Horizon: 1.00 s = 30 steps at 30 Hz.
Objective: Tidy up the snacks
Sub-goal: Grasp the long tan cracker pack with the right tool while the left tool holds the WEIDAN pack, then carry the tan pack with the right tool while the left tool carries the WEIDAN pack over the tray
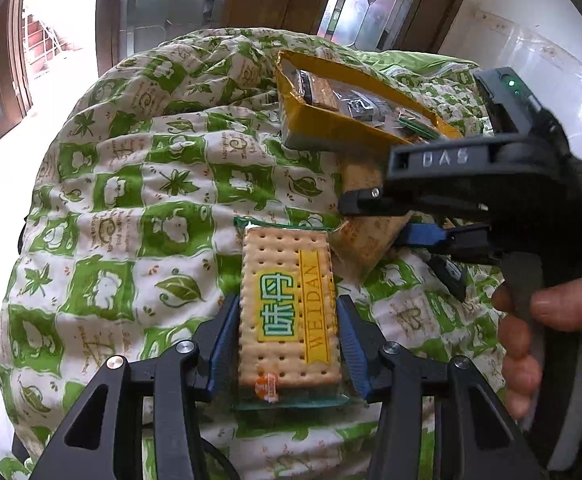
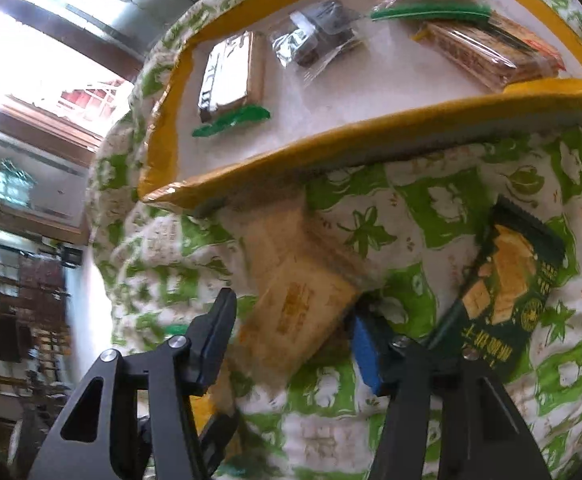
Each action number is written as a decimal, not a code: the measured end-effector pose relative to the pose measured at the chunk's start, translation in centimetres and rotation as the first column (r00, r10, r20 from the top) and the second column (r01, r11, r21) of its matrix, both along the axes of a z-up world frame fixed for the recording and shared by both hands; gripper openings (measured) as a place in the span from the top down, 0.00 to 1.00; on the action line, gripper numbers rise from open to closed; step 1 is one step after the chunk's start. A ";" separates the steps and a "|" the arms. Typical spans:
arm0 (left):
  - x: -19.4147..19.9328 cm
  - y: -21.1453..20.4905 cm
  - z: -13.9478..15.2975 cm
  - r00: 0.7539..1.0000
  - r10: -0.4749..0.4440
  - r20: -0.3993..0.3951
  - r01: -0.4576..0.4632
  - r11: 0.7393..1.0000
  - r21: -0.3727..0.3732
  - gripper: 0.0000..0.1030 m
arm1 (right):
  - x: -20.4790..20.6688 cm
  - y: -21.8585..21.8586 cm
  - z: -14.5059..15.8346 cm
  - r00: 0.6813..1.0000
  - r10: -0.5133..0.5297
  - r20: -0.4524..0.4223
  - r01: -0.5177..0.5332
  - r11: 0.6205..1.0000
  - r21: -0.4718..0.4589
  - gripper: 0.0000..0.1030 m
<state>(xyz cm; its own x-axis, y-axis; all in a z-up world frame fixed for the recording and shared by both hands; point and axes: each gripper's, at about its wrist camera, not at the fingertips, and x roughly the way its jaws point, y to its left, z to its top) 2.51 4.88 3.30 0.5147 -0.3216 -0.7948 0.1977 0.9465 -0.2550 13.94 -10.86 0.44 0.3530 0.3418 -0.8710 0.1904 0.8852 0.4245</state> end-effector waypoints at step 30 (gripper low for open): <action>-0.3 -0.3 1.8 1.000 0.002 0.028 -0.001 1.000 -0.013 0.52 | -6.0 -5.6 3.7 0.973 0.184 0.141 -0.191 0.981 0.040 0.91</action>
